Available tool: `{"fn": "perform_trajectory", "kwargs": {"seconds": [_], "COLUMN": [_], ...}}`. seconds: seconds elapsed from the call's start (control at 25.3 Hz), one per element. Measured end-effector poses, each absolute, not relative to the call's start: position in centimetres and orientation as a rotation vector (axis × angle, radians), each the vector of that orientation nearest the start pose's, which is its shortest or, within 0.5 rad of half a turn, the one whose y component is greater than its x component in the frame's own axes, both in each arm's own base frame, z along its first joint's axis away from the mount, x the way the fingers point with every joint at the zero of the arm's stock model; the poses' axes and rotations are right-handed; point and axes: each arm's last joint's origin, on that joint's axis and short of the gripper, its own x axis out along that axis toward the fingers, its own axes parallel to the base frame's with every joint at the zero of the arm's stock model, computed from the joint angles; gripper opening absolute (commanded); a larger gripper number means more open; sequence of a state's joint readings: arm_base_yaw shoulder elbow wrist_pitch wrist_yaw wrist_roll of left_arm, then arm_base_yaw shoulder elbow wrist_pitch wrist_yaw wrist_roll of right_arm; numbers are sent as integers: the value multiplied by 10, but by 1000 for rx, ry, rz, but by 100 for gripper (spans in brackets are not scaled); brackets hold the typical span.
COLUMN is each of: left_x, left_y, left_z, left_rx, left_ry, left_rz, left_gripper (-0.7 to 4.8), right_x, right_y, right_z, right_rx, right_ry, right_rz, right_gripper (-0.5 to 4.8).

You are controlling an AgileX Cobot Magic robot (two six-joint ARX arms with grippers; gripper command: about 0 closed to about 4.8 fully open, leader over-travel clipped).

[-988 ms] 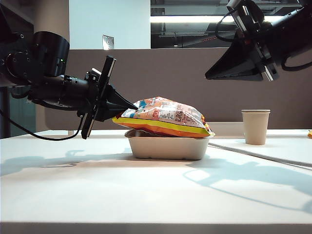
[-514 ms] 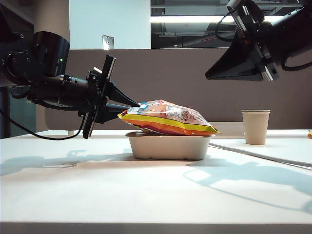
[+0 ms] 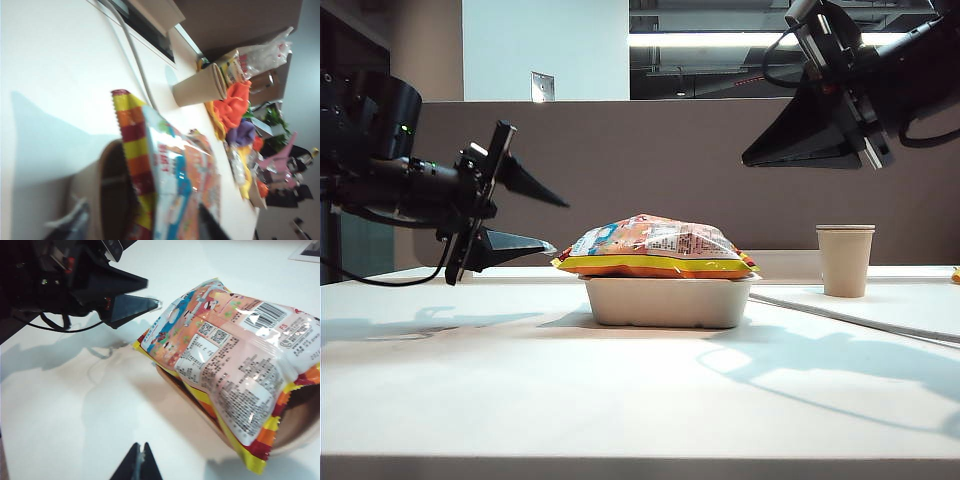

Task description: Pick up a bag of chips and put them in the box.

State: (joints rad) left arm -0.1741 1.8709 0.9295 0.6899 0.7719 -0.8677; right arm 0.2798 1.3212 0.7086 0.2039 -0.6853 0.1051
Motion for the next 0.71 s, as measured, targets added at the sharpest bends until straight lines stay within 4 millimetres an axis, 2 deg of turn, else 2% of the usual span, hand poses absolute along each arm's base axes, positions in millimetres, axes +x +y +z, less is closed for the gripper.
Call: {"fn": "perform_trajectory", "kwargs": {"seconds": [0.08, 0.16, 0.24, 0.28, 0.32, 0.4, 0.51, 0.59, 0.71], "left_x": [364, 358, 346, 335, 328, 311, 268, 243, 208], "left_y": [-84, -83, -80, -78, -75, -69, -63, -59, -53], "left_z": [185, 208, 245, 271, 284, 312, 363, 383, 400], "left_rx": [-851, -783, -710, -668, -642, -588, -482, -424, -320], "left_ry": [607, 520, 387, 295, 247, 152, -42, -108, -155], "left_rz": [-796, -835, -866, -891, -909, -936, -990, -998, -983], "left_gripper": [311, 310, 306, 300, 300, 300, 300, 300, 300], "right_x": [257, 258, 257, 255, 253, 243, 219, 198, 170], "right_y": [92, 92, 91, 91, 90, 87, 79, 72, 61], "right_z": [231, 231, 233, 237, 241, 258, 291, 310, 323], "right_rx": [170, 150, 141, 138, 135, 123, 94, 68, 18], "right_ry": [463, 453, 444, 429, 411, 340, 203, 118, 80], "right_rz": [910, 891, 874, 874, 875, 878, 847, 807, 699], "right_gripper": [10, 10, 10, 10, 10, 10, 10, 9, 8]}}
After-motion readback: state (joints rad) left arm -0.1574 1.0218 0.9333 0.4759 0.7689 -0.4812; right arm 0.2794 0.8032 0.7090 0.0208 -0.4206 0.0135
